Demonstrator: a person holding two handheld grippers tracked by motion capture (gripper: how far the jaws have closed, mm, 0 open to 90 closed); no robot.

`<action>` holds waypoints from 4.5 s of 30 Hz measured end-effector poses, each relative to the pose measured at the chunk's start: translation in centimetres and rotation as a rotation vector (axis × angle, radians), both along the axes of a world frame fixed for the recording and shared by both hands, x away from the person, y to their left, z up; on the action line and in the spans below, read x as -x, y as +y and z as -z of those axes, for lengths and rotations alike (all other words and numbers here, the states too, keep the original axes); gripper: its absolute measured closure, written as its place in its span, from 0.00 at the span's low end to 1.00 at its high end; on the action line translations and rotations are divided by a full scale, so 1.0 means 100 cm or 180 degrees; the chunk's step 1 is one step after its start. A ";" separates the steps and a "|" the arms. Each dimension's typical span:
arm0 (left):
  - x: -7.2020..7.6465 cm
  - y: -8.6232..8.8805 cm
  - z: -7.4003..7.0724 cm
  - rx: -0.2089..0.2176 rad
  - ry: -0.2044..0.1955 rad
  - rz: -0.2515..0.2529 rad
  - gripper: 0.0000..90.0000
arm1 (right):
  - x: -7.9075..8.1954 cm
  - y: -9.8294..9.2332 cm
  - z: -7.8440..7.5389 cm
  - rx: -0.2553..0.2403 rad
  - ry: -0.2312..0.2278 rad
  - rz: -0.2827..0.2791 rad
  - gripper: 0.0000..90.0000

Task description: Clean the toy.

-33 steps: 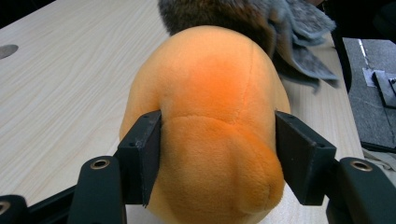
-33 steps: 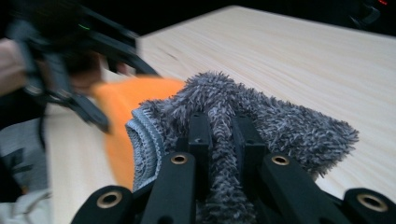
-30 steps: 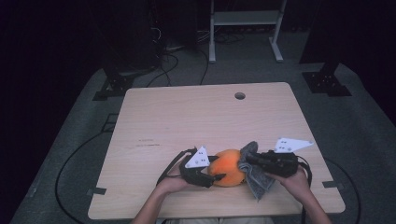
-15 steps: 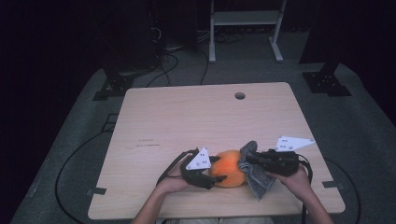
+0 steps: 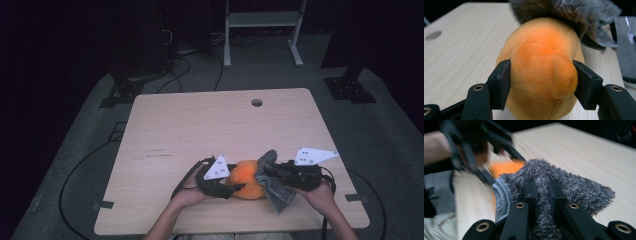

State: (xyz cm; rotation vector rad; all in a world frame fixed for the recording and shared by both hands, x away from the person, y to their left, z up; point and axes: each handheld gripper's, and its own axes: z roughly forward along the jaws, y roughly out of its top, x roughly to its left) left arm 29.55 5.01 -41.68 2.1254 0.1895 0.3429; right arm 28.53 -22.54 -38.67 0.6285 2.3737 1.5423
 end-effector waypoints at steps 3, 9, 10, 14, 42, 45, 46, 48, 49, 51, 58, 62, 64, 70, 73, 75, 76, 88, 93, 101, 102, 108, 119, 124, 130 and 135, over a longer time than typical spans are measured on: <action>0.003 0.000 0.000 -0.0083 -0.0093 0.0052 0.40 | 0.005 0.022 -0.003 0.0225 -0.0082 -0.0139 0.89; -0.010 0.007 0.006 0.0086 0.0375 -0.0214 0.25 | 0.003 0.020 0.009 0.0282 -0.0028 -0.0083 0.89; -0.010 0.008 0.007 0.0138 0.0359 -0.0182 0.31 | 0.002 0.018 0.010 0.0275 -0.0012 -0.0071 0.89; -0.011 0.012 0.007 0.0253 0.0342 -0.0218 0.42 | -0.005 -0.002 0.016 0.0173 0.0125 0.0035 0.89; -0.003 0.005 0.012 -0.0129 0.0219 -0.0032 0.37 | -0.005 0.014 0.006 0.0221 0.0224 -0.0020 0.89; -0.004 0.000 0.007 0.0035 0.0400 -0.0077 0.21 | -0.006 0.010 0.009 0.0161 0.0289 0.0005 0.89; -0.003 -0.003 0.005 0.0090 0.0357 -0.0100 0.20 | -0.005 0.012 0.010 0.0148 0.0298 -0.0022 0.89; -0.001 -0.006 0.004 0.0000 0.0231 -0.0133 0.22 | -0.002 0.018 0.010 0.0173 0.0257 -0.0070 0.89; -0.001 -0.005 0.004 -0.0022 0.0228 -0.0136 0.25 | -0.001 0.020 0.009 0.0209 0.0220 -0.0059 0.89; -0.003 -0.001 0.006 0.0003 0.0284 -0.0140 0.29 | -0.002 0.019 0.009 0.0212 0.0215 -0.0057 0.89; -0.008 0.008 0.018 -0.0489 0.0403 -0.0197 0.38 | -0.011 -0.010 0.017 0.0169 0.0311 0.0201 0.89; -0.010 0.008 0.019 -0.0321 0.0621 -0.0068 0.28 | -0.011 -0.023 0.022 0.0065 0.0387 0.0267 0.89; -0.011 0.009 0.011 -0.0147 0.0692 -0.0059 0.24 | -0.008 -0.019 0.022 0.0083 0.0365 0.0237 0.89; -0.005 0.007 -0.009 0.0294 0.0501 -0.0161 0.29 | -0.002 0.003 0.023 0.0106 0.0322 0.0041 0.89; -0.009 0.008 -0.001 0.0239 0.0681 -0.0216 0.37 | 0.000 0.007 0.022 0.0160 0.0277 0.0008 0.89; -0.011 0.009 0.003 0.0261 0.0775 -0.0268 0.40 | -0.002 0.003 0.022 0.0139 0.0315 -0.0001 0.89; -0.011 0.009 0.003 0.0240 0.0782 -0.0276 0.41 | -0.003 0.001 0.023 0.0141 0.0331 0.0008 0.88; -0.016 0.009 -0.006 0.0279 0.0974 -0.0188 0.13 | -0.001 -0.011 0.031 0.0201 0.0391 0.0007 0.88; -0.019 0.001 0.008 0.0001 0.1160 -0.0194 0.08 | 0.010 0.010 0.028 0.0377 0.0215 -0.0192 0.88; -0.005 0.001 -0.010 0.0314 0.0298 -0.0302 0.41 | 0.005 0.000 0.015 0.0185 0.0058 0.0091 0.88; -0.004 -0.001 -0.011 0.0289 0.0178 -0.0341 0.40 | 0.004 0.002 0.012 0.0111 -0.0006 0.0111 0.88; -0.016 0.008 0.004 0.0090 0.0370 -0.0530 0.33 | -0.009 0.030 0.024 0.0167 -0.0005 0.0108 0.88; -0.021 0.030 0.009 -0.0019 0.0679 -0.0480 0.33 | -0.020 0.004 0.056 0.0225 0.0383 0.0313 0.88; -0.021 0.035 0.011 0.0009 0.0717 -0.0457 0.33 | -0.019 -0.007 0.059 0.0245 0.0463 0.0328 0.88; -0.022 0.036 0.013 0.0050 0.0741 -0.0463 0.33 | -0.012 0.006 0.041 -0.0052 0.0283 0.0112 0.88; -0.023 0.037 0.013 0.0051 0.0747 -0.0463 0.32 | -0.016 0.007 0.053 0.0117 0.0421 0.0133 0.88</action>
